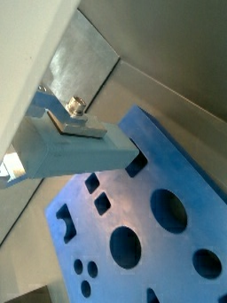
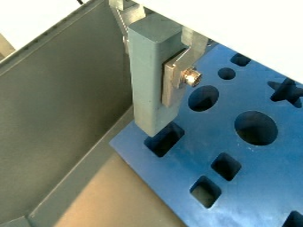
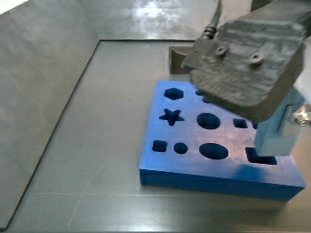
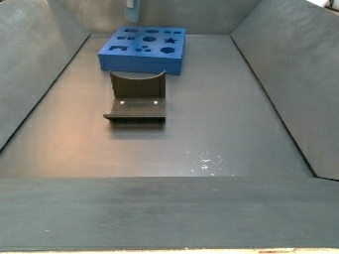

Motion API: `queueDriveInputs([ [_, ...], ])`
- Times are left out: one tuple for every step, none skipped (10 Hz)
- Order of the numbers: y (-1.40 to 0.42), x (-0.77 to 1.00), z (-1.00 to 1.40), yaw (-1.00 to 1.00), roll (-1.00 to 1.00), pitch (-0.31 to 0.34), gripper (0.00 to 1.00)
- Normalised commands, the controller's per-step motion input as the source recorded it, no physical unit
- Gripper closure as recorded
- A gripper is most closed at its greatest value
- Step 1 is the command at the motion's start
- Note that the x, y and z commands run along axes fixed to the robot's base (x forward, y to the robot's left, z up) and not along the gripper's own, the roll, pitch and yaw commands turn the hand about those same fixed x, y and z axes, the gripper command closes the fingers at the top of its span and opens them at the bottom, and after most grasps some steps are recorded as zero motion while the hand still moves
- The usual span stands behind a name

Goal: Pick up the rectangle object. Move to above the board. Insert the rectangle object.
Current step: Insert the rectangle object.

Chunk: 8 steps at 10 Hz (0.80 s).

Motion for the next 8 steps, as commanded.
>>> queueDriveInputs([
  [0.17,0.04,0.0,0.38,-0.19,-0.051,1.0],
  [0.07,0.0,0.0,0.43,-0.05,-0.08,1.0],
  [0.0,0.04,-0.04,0.0,0.0,0.0,1.0],
  [0.0,0.25,-0.71,0.03,0.19,-0.023,1.0],
  [0.0,0.0,-0.89,0.0,0.12,-0.32,1.0],
  [0.0,0.03,-0.14,0.0,0.0,-0.054,1.0],
  [0.02,0.0,0.0,0.0,-0.01,0.0,1.0],
  [0.0,0.05,-0.12,0.05,0.24,0.34,1.0],
])
